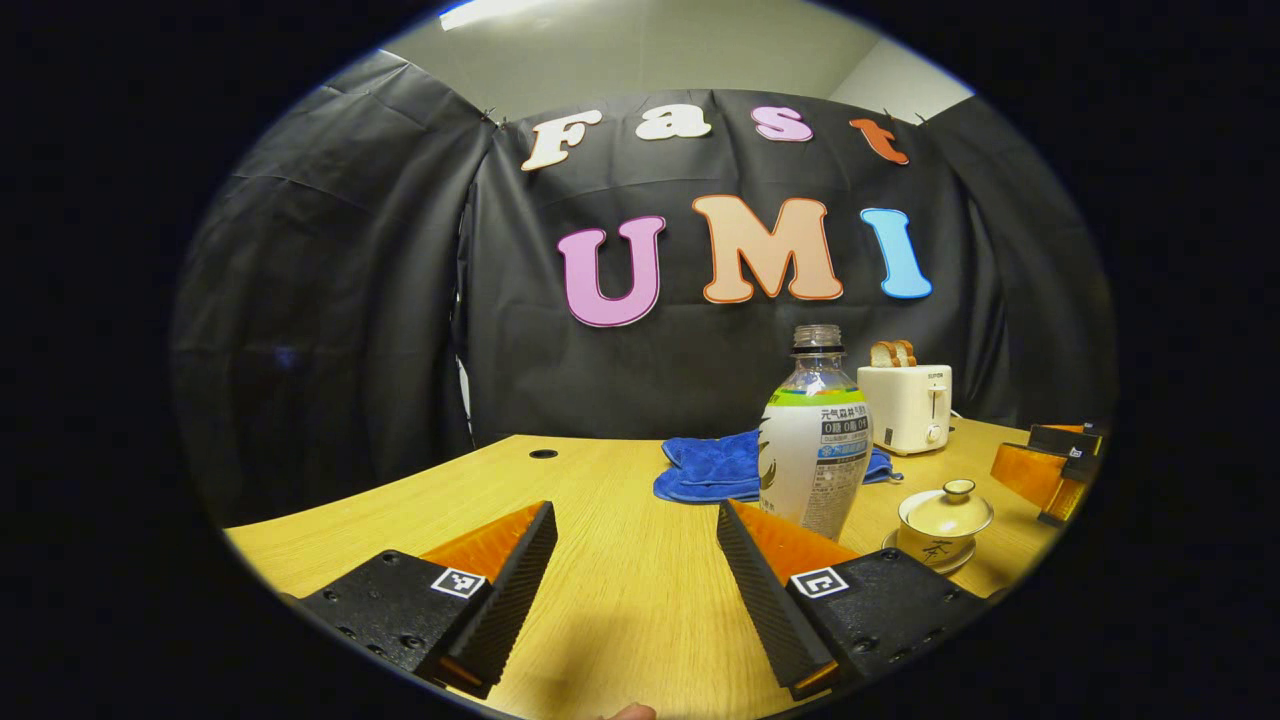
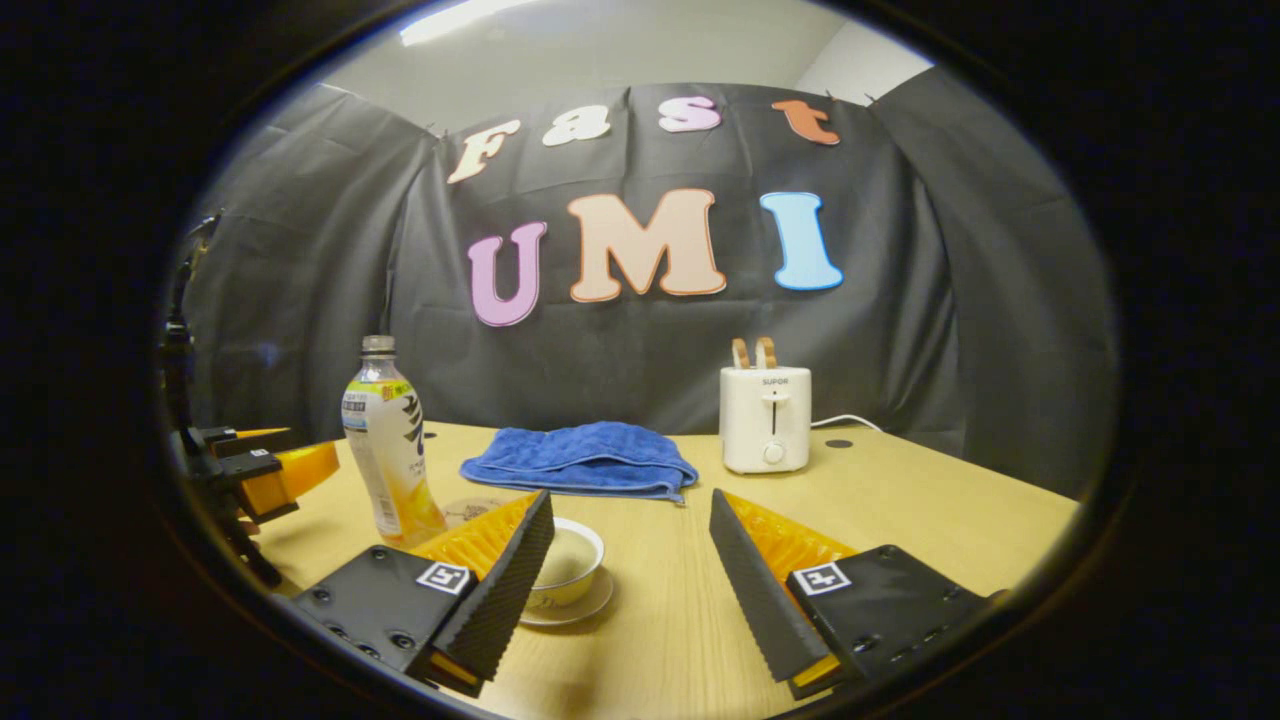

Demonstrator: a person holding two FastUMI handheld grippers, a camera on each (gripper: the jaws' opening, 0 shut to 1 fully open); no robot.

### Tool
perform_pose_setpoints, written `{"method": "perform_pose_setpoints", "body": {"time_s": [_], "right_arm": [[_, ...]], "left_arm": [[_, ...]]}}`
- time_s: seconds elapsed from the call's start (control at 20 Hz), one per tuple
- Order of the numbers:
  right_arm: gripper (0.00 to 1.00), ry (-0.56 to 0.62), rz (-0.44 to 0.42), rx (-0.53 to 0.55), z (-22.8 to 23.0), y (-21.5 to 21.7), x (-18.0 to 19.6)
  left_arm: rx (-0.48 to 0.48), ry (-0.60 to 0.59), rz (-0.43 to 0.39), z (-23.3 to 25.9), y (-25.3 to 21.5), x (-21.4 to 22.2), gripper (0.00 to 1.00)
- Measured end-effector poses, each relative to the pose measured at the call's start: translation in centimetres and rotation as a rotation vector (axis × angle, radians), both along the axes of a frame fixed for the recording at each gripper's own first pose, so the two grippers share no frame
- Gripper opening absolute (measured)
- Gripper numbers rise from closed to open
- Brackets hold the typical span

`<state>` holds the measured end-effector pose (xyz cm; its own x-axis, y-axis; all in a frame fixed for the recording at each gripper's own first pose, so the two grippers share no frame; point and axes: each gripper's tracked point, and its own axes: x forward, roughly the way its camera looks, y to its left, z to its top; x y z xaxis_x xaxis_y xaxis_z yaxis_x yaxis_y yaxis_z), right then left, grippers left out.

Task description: Open the teacup lid with one hand, grasp the water bottle and pour water into the teacup with the other hand; after pouring, place the water bottle on the coaster and then close the teacup lid.

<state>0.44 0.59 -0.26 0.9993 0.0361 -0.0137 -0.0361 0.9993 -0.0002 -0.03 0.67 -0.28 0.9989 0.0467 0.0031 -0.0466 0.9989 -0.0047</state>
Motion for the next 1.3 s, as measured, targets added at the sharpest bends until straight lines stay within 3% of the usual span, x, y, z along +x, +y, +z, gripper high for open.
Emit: {"method": "perform_pose_setpoints", "body": {"time_s": [0.4, 0.95, 1.3], "right_arm": [[0.98, -0.004, 0.086, -0.044, 1.8, 2.9, 0.7], [0.95, 0.089, 0.166, -0.131, -0.5, 6.7, 2.2], [0.83, 0.158, 0.19, -0.162, -2.6, 7.5, 2.5]], "left_arm": [[-0.001, -0.001, 0.0, 0.0, 0.0, 0.1, 0.95], [-0.002, -0.001, -0.003, -0.1, -0.1, -0.1, 0.94], [-0.002, -0.001, -0.003, -0.2, -0.1, 0.0, 0.95]]}}
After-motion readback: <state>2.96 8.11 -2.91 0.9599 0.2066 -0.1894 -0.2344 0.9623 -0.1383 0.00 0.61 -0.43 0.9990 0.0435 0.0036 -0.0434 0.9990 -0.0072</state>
